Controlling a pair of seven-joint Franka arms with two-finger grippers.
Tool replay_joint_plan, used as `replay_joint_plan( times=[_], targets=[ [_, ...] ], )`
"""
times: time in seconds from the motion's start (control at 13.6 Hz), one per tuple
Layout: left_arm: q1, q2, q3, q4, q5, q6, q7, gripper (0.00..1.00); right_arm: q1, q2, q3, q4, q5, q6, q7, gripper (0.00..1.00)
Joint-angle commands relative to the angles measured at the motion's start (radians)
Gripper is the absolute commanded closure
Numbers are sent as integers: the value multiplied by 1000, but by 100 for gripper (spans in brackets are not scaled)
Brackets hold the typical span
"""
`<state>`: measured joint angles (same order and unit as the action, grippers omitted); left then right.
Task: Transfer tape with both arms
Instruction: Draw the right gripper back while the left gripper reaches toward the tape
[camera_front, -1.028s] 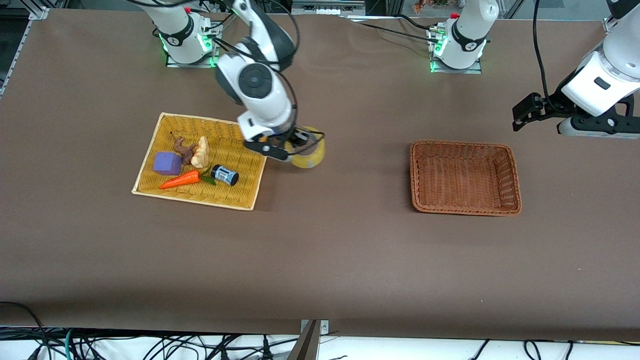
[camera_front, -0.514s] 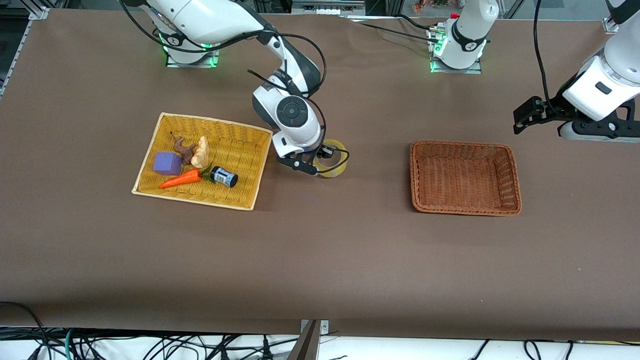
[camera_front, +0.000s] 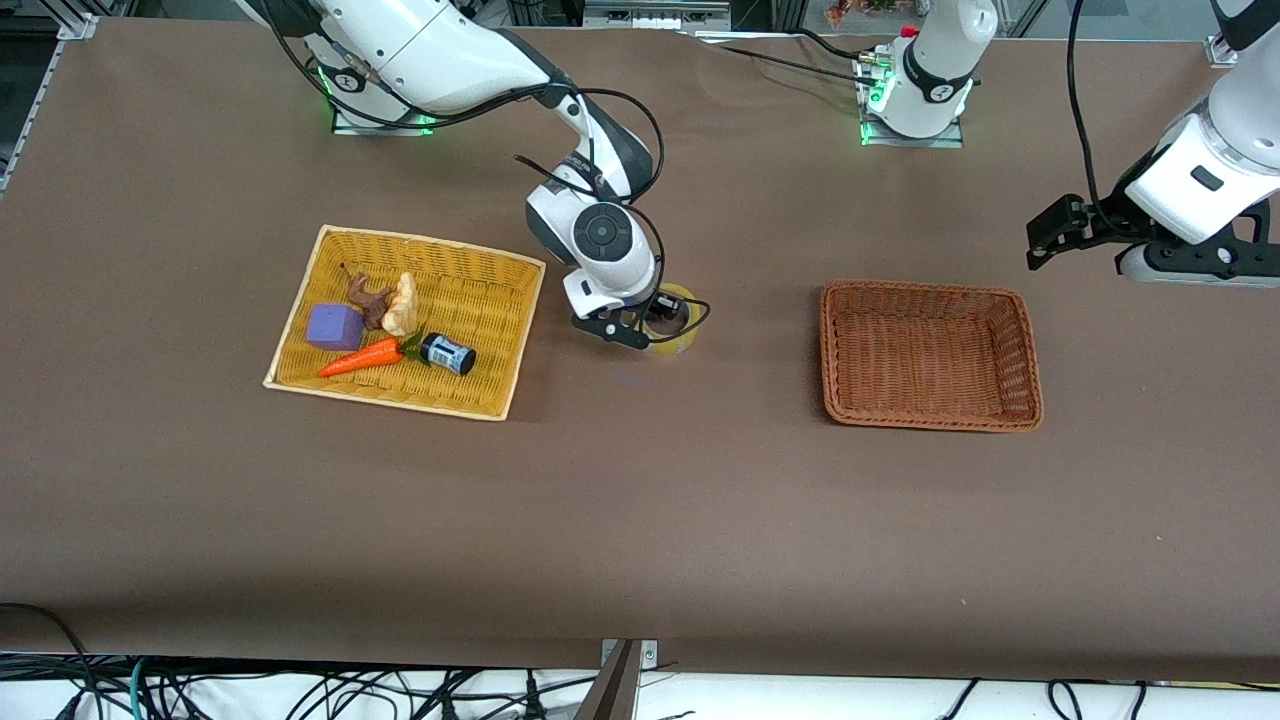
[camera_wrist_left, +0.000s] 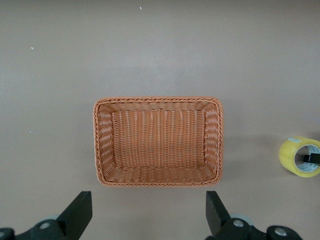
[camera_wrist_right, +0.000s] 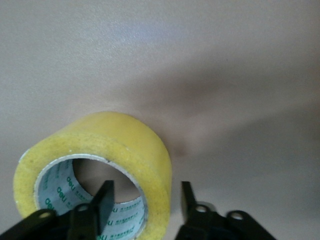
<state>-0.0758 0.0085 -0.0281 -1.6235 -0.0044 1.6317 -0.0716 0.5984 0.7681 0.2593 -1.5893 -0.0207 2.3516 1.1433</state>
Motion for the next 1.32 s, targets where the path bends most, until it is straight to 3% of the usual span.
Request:
replay_joint_plan(
  times=[0.0, 0.15, 0.44, 0.66, 0.95, 1.1, 1.25],
  targets=[
    [2, 18, -6, 34, 7, -29, -4, 0, 4, -12, -9, 32, -107, -26, 7, 0],
    [-2, 18, -7, 34, 6, -36, -4, 0, -32, -82, -22, 75, -189, -166, -48, 0],
    [-33, 67, -10, 34, -63, -93, 4, 0, -184, -156, -23, 297, -180, -548, -437, 0],
    [-77, 114, -10, 34, -133, -85, -8, 0, -346, -229, -26, 322, -114, -607, -675, 0],
    [-180, 221, -10, 36, -157, 20, -103, 0, -482, -315, -64, 321, -114, -656, -821, 0],
    [-261, 258, -10, 36, -154, 62, -257, 0, -537, -364, -83, 295, -114, -652, -870, 0],
    [-350, 310, -10, 34, -157, 108, -391, 0, -574, -458, -115, 182, -133, -618, -869, 0]
  ],
)
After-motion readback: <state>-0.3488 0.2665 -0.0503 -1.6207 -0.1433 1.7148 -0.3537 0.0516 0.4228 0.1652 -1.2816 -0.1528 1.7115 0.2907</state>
